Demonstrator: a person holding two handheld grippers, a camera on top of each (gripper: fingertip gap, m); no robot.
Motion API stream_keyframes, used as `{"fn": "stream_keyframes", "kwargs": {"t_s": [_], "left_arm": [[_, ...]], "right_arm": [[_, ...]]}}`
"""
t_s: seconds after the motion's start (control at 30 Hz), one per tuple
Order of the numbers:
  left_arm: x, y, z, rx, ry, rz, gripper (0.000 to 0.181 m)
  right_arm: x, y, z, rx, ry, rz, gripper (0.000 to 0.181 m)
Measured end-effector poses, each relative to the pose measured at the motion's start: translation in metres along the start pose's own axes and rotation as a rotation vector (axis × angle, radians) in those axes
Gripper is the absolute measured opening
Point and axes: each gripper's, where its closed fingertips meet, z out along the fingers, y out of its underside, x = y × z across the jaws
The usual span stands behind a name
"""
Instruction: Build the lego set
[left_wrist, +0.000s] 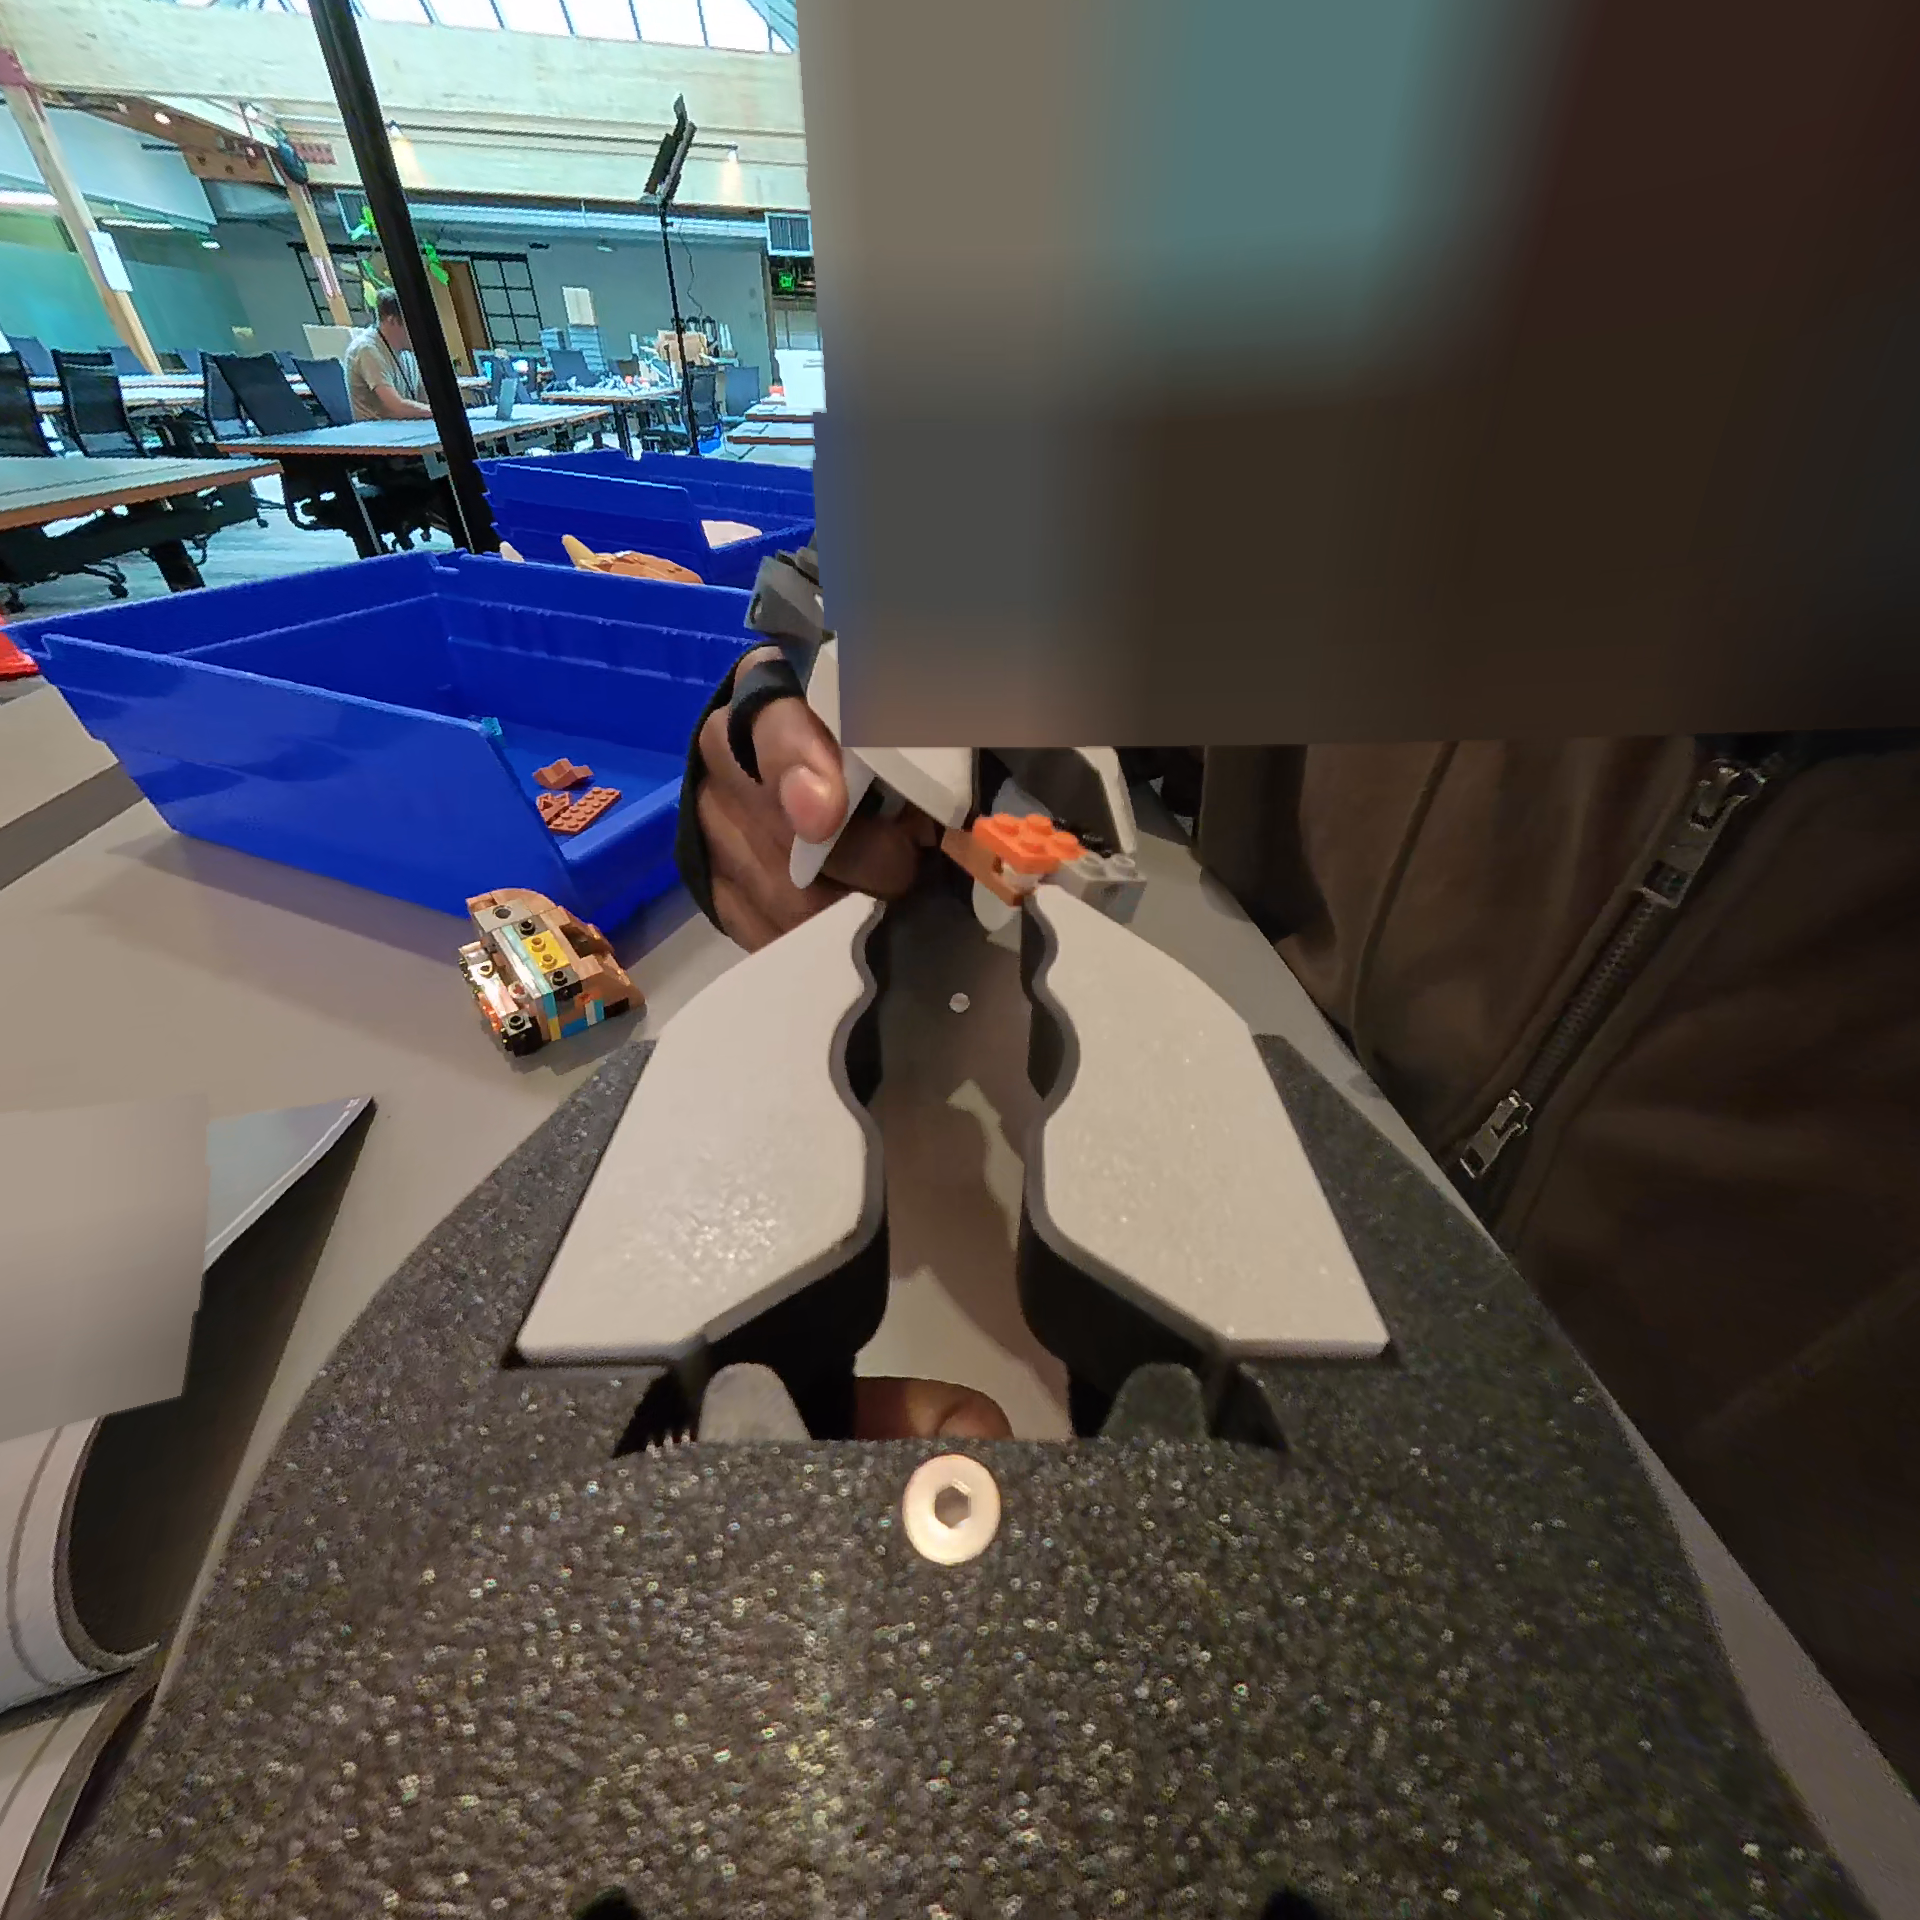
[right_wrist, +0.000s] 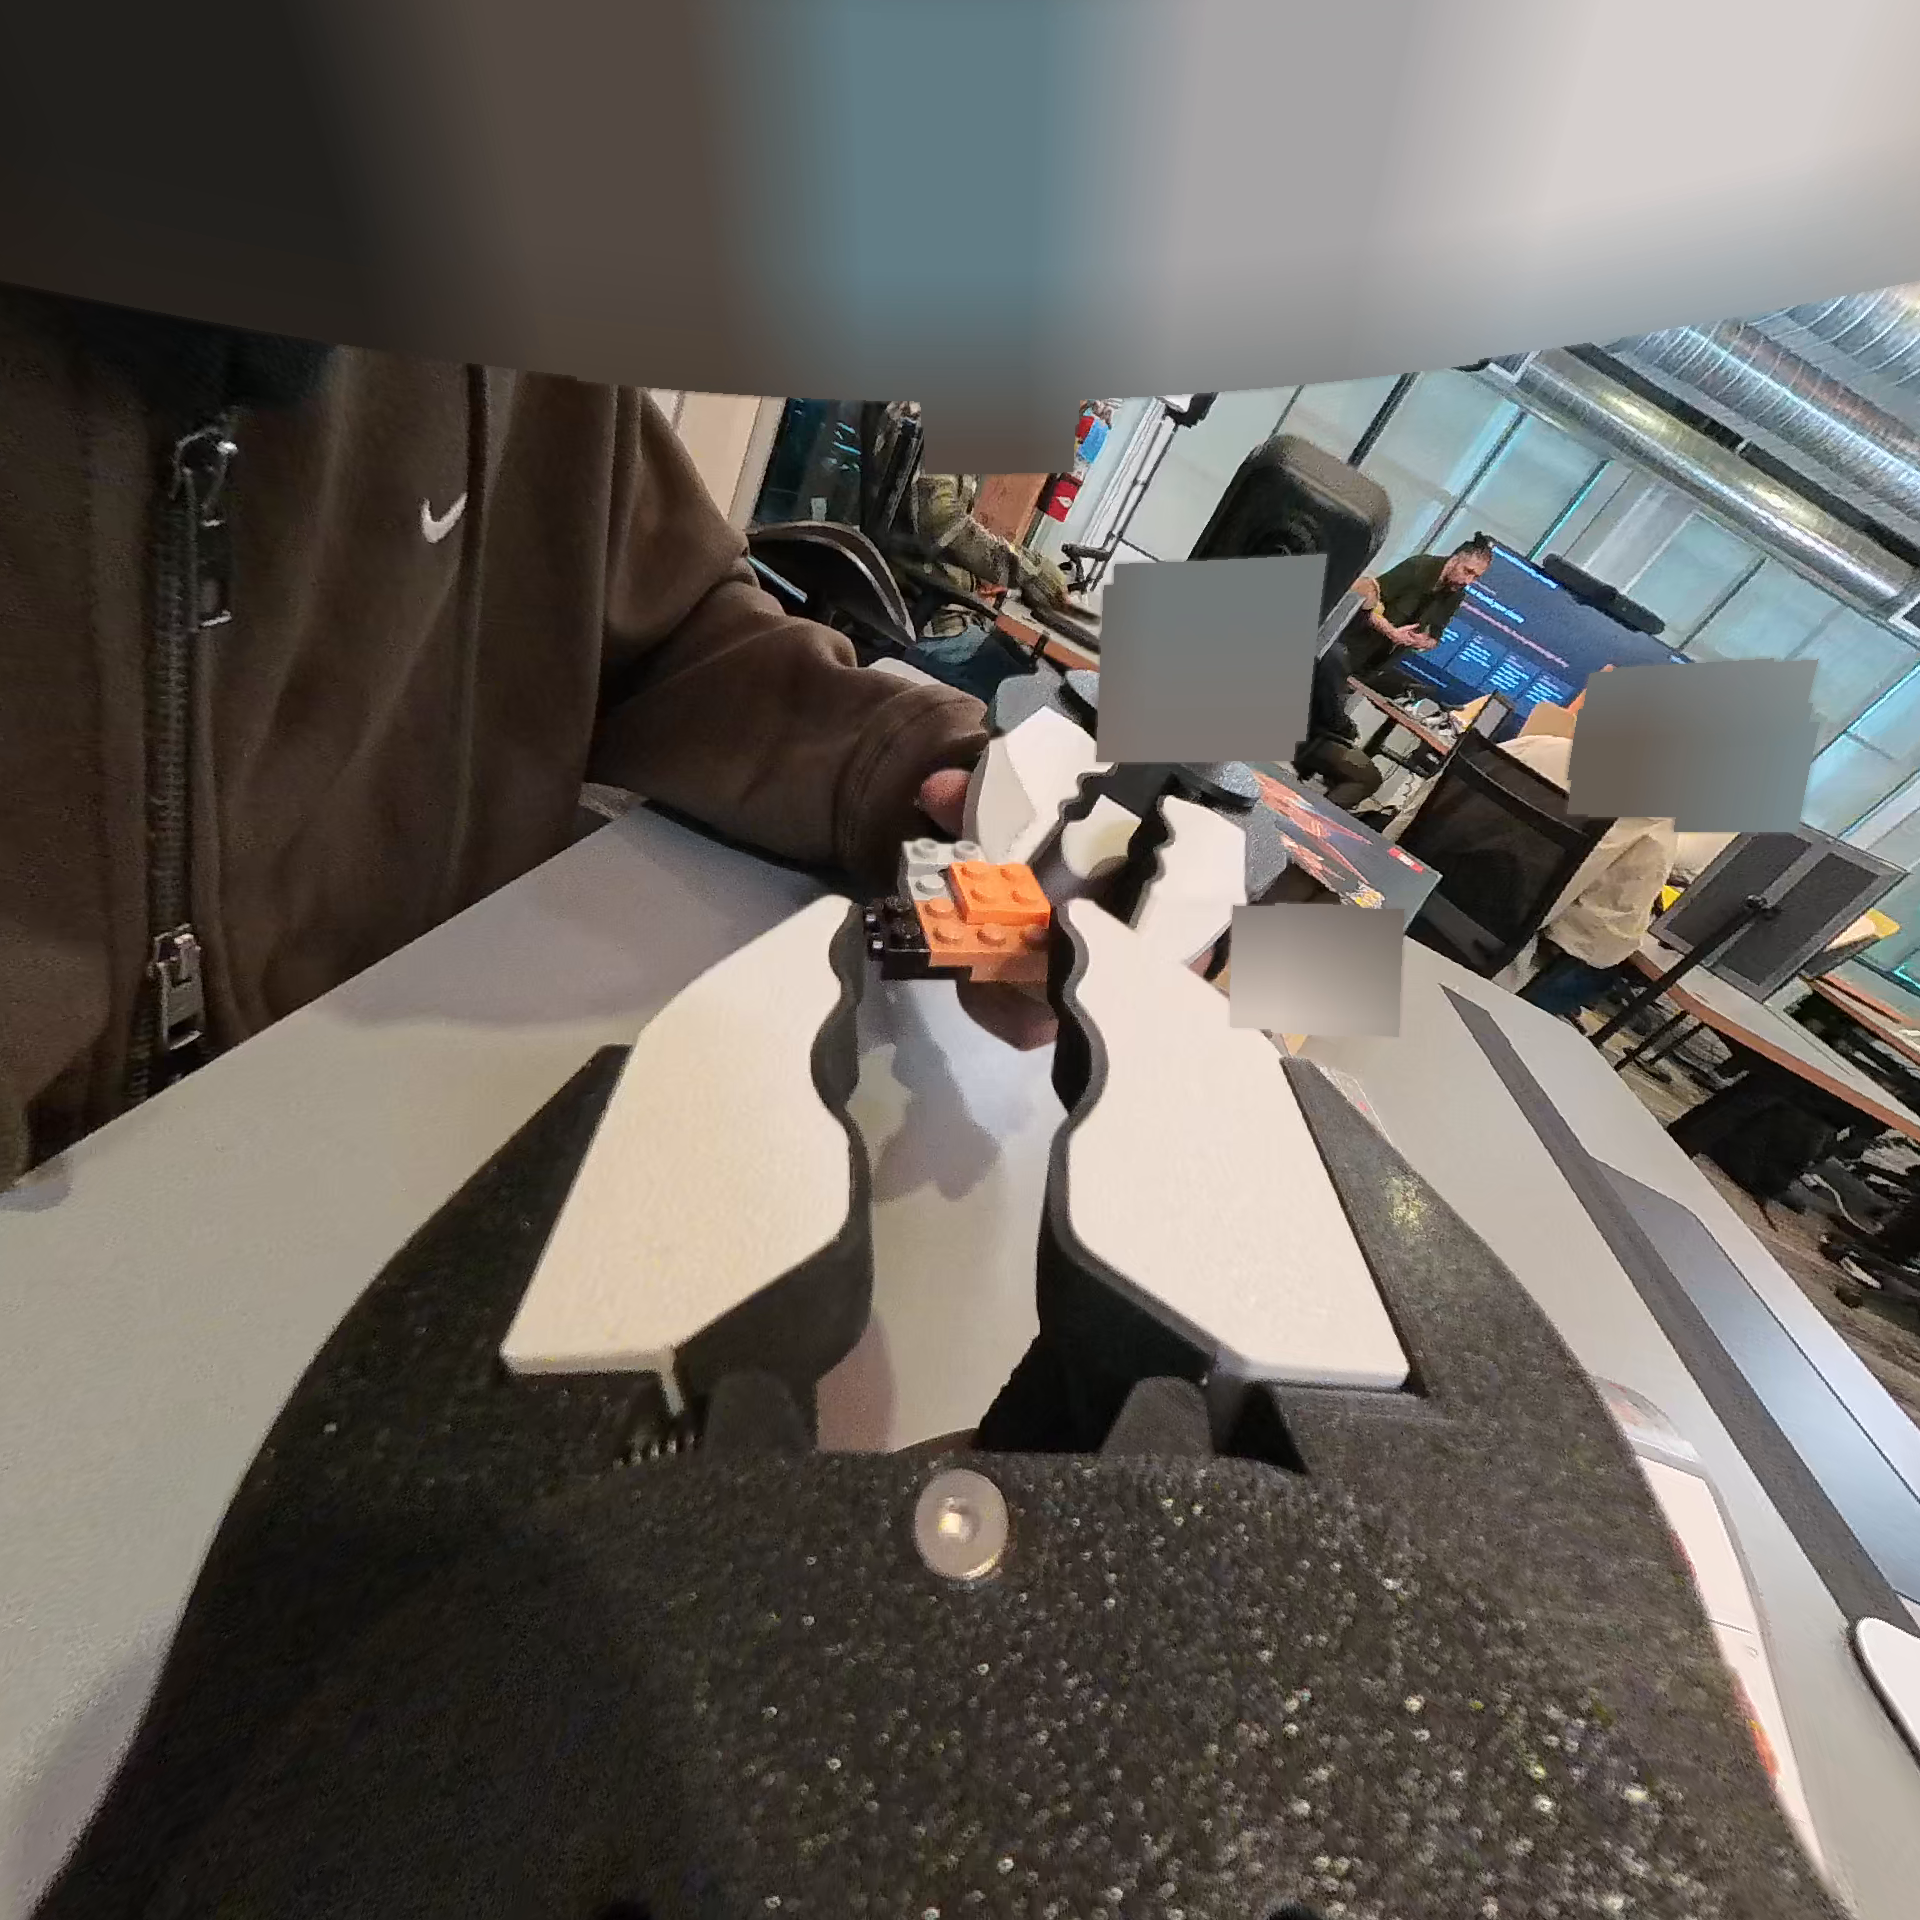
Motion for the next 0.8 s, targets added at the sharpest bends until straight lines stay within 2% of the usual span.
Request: {"fn": "stream_keyframes", "kwargs": {"t_s": [0.17, 0.37, 0.67, 0.8], "left_arm": [[-0.002, 0.002, 0.001, -0.011, -0.008, 0.004, 0.023], [0.001, -0.007, -0.002, 0.039, 0.003, 0.012, 0.023], [0.000, 0.001, 0.001, -0.001, -0.006, 0.017, 0.022], [0.001, -0.004, -0.001, 0.023, 0.005, 0.016, 0.022]], "right_arm": [[0.002, 0.000, -0.001, 0.010, 0.005, 0.013, 0.034], [0.001, -0.001, -0.001, 0.014, 0.003, 0.013, 0.034], [0.000, -0.002, -0.001, 0.023, -0.003, 0.015, 0.034], [-0.001, -0.003, -0.001, 0.032, -0.012, 0.020, 0.034]]}}
